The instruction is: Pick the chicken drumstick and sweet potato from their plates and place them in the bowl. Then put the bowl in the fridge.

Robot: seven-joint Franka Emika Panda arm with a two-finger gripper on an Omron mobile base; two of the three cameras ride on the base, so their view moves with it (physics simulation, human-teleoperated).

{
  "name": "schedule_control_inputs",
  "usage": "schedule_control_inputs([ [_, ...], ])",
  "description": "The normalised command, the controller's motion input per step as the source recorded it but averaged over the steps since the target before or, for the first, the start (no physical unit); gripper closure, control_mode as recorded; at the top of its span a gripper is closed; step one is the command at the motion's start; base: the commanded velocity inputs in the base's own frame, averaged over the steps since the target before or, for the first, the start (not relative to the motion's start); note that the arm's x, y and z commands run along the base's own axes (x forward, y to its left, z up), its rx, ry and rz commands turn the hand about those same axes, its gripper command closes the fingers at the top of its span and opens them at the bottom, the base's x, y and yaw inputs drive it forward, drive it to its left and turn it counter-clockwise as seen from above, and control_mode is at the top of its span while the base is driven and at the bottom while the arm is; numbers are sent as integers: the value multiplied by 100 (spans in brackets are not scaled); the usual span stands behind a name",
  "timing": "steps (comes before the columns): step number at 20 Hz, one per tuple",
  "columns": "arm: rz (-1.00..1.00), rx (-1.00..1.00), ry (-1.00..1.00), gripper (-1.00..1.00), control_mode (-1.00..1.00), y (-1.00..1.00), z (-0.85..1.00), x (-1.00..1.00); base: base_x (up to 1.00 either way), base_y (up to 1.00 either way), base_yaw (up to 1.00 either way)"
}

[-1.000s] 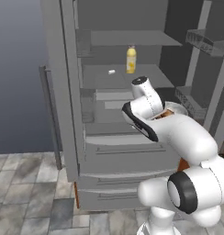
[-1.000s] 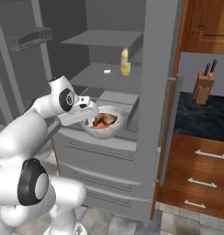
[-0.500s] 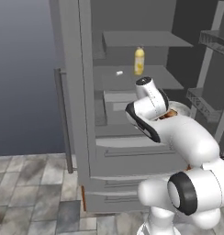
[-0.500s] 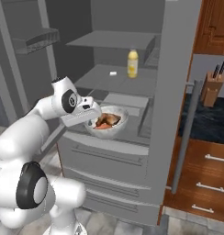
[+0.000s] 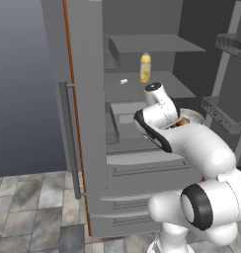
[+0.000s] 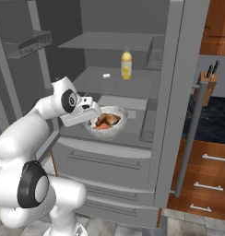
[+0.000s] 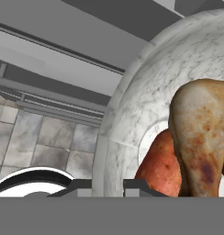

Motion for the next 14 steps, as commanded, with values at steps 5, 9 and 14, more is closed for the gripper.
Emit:
schedule_control_inputs([
  [5,0,0,0,100,100,0,0,0,31,21,-8],
  [9,0,0,0,100,100,0,0,0,25,3,-19],
  [14,0,0,0,100,100,0,0,0,21,0,-1],
])
